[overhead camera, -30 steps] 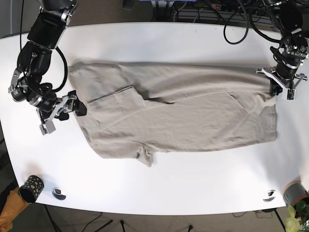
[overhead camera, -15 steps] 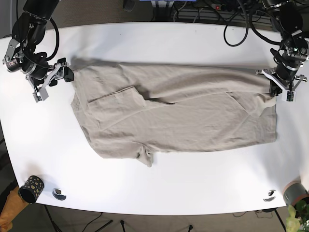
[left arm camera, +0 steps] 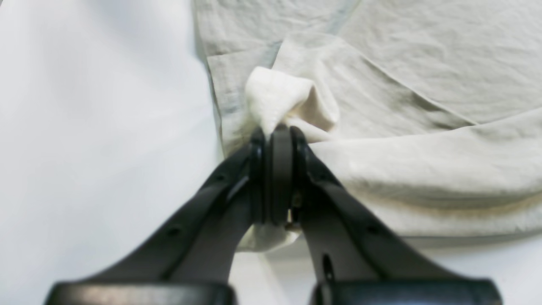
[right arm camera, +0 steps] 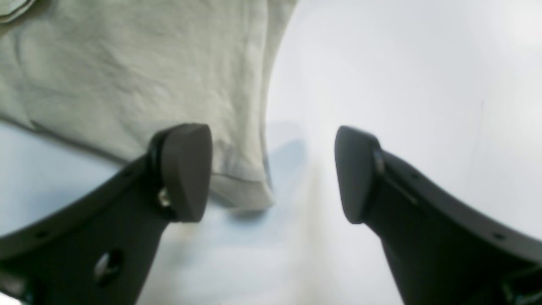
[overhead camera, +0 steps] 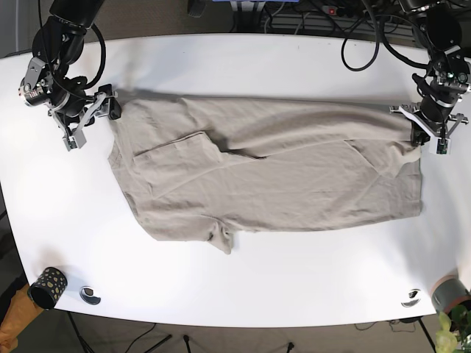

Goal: Fold the T-shirt properly
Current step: 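Release and regrasp the shirt edge with the right gripper, then drag the shirt edge with both grippers to smooth it flat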

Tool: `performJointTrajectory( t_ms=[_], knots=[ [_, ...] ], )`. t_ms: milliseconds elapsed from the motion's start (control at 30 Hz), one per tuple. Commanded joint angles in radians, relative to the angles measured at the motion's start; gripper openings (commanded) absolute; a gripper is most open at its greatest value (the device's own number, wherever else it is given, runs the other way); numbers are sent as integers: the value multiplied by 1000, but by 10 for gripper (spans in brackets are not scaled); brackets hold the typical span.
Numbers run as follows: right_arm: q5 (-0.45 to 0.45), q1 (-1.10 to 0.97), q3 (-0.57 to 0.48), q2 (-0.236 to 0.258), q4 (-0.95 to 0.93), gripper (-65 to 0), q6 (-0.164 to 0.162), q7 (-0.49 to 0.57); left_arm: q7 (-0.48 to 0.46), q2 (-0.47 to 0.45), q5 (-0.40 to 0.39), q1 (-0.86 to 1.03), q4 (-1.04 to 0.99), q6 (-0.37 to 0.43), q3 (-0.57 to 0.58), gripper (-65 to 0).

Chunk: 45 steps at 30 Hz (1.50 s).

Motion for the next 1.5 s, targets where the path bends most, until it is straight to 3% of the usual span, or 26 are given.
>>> performJointTrajectory(
  t_ms=[0,200,267,500,867,1067,1133,1300,1467],
  knots=[
    [16,11,6,3,21,-235,6,19,-23,-15,-7,-7,16,4,-8,-650],
    [16,11,6,-12,18,-239,6,19,-23,-15,-5,-7,16,4,-8,-650],
    [16,11,6,-12,18,-276,6,19,-23,-15,-5,-7,16,4,-8,-650],
    [16,12,6,-14,21,-642,6,19,-23,-15,-8,-7,16,4,-9,-650],
    [8,-11,8,-9,37,-650,6,19,-18,-15,-10,-2,18,4,-32,-644],
    [7,-12,8,-6,37,-650,6,19,52,-14,-11,13,13,-7,-155,-397],
    [7,-14,8,-6,37,-650,6,19,57,-14,-11,27,-8,-63,-183,-344],
    [13,-14,8,-6,37,-650,6,19,94,-15,-7,31,-77,-192,-230,-315],
    [16,-40,8,-11,78,-650,6,18,108,-15,-10,31,-99,-229,-265,-314]
  ],
)
